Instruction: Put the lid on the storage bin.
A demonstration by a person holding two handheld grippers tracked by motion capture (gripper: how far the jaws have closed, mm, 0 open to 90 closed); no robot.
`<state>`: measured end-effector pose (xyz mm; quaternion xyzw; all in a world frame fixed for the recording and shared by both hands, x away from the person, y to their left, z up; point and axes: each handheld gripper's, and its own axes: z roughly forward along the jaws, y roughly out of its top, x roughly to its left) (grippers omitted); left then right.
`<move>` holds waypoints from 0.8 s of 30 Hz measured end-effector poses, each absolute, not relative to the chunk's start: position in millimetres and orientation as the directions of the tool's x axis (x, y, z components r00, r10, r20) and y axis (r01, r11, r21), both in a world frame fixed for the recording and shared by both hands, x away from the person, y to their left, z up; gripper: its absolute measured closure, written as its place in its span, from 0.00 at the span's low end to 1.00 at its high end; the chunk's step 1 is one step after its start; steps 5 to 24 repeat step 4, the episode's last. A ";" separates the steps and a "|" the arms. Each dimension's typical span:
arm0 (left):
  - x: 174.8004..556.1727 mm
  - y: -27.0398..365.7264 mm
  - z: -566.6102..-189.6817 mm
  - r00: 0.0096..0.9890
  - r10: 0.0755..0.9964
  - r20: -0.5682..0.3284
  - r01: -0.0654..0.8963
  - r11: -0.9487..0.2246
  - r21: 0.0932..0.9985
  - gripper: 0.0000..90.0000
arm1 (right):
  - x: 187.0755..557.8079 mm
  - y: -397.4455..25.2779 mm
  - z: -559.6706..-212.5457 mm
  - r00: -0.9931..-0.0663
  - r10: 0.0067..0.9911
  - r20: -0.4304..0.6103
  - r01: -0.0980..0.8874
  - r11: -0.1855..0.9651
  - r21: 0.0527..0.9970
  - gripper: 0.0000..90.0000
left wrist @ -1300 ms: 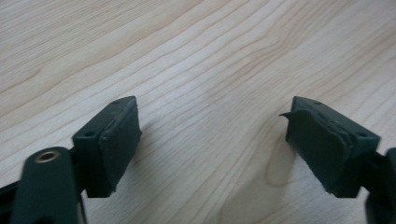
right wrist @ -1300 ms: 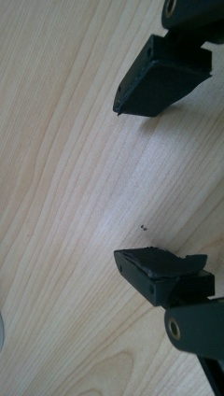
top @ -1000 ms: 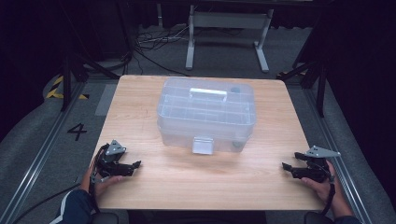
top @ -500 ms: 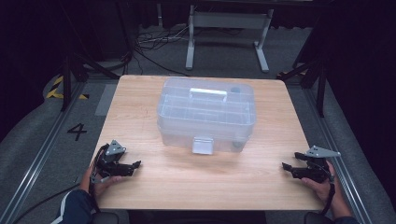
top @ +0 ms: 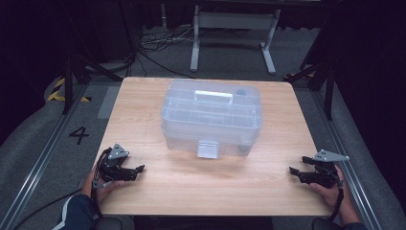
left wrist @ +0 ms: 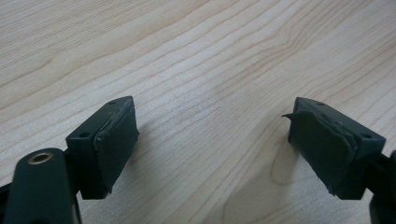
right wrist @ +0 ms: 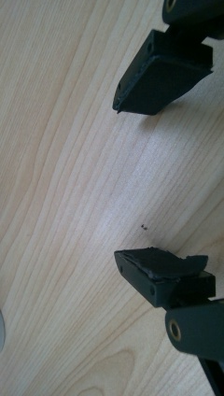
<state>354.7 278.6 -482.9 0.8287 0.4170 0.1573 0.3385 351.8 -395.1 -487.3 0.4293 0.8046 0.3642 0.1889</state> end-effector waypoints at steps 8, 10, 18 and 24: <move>354.8 278.5 -483.1 0.600 0.800 -0.023 0.584 -0.419 0.695 0.18 | 351.7 -395.0 -487.3 -0.560 0.829 0.009 0.554 0.366 0.748 0.26; 354.8 278.5 -483.1 0.600 0.800 -0.023 0.584 -0.419 0.695 0.18 | 351.7 -395.0 -487.3 -0.560 0.829 0.009 0.554 0.366 0.748 0.26; 354.8 278.5 -483.1 0.600 0.800 -0.023 0.584 -0.419 0.695 0.18 | 351.7 -395.0 -487.3 -0.560 0.829 0.009 0.554 0.366 0.748 0.26; 354.8 278.5 -483.1 0.600 0.800 -0.023 0.584 -0.419 0.695 0.18 | 351.7 -395.0 -487.3 -0.560 0.829 0.009 0.554 0.366 0.748 0.26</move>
